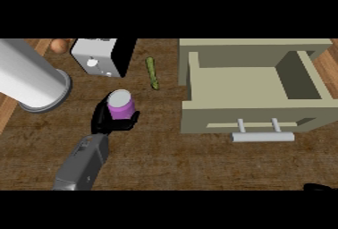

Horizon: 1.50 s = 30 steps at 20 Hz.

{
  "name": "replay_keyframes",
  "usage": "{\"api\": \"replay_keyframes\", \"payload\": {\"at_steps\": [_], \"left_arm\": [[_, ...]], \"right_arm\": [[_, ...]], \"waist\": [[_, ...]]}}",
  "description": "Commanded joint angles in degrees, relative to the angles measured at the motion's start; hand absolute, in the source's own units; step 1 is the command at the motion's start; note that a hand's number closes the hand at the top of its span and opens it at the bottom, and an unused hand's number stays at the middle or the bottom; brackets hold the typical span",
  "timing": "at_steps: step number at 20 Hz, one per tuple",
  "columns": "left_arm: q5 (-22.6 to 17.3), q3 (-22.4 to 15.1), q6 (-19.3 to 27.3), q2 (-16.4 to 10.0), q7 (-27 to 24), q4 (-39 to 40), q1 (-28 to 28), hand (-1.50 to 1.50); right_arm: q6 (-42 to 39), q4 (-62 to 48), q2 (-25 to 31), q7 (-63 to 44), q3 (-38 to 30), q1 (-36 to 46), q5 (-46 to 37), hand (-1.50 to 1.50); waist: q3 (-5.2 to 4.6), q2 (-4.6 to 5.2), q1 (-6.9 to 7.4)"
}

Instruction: Pick up the can, place it into the drawer and close the drawer

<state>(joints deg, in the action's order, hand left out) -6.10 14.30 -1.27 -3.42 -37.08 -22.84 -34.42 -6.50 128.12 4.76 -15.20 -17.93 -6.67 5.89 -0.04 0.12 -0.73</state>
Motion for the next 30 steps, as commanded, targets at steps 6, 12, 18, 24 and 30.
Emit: {"api": "replay_keyframes", "payload": {"at_steps": [6, 12, 18, 24, 30], "left_arm": [[0.38, -4.60, 1.04, 2.32, 9.33, -9.26, -3.36, 1.50], [-2.73, -13.44, 7.45, 3.38, 21.46, -22.70, -5.65, 1.50], [-3.75, -15.17, 12.07, 3.39, 35.18, -29.82, -14.47, 1.50], [-3.70, -16.23, 16.79, 3.25, 41.37, -30.63, -22.36, 1.50], [-3.13, -17.23, 18.39, 3.26, 46.59, -28.51, -30.05, 1.50]], "right_arm": [[-0.01, 1.13, 0.63, -1.04, -1.05, -0.21, -0.08, -1.50], [1.53, 2.68, 1.03, -4.11, -0.62, 1.08, -1.58, -1.50], [2.50, 0.57, 2.02, -4.80, -0.86, 4.88, -1.71, -1.50], [1.95, 0.17, 0.14, -1.44, -0.62, 2.44, -2.10, -1.50], [1.62, 1.63, 0.27, -2.28, -2.14, 0.95, -0.19, -1.50]], "waist": [[0.06, -0.32, 0.68], [0.06, -0.60, 0.91], [0.05, -0.32, 0.69], [0.06, -0.10, 0.14], [0.07, -0.07, -0.24]]}}
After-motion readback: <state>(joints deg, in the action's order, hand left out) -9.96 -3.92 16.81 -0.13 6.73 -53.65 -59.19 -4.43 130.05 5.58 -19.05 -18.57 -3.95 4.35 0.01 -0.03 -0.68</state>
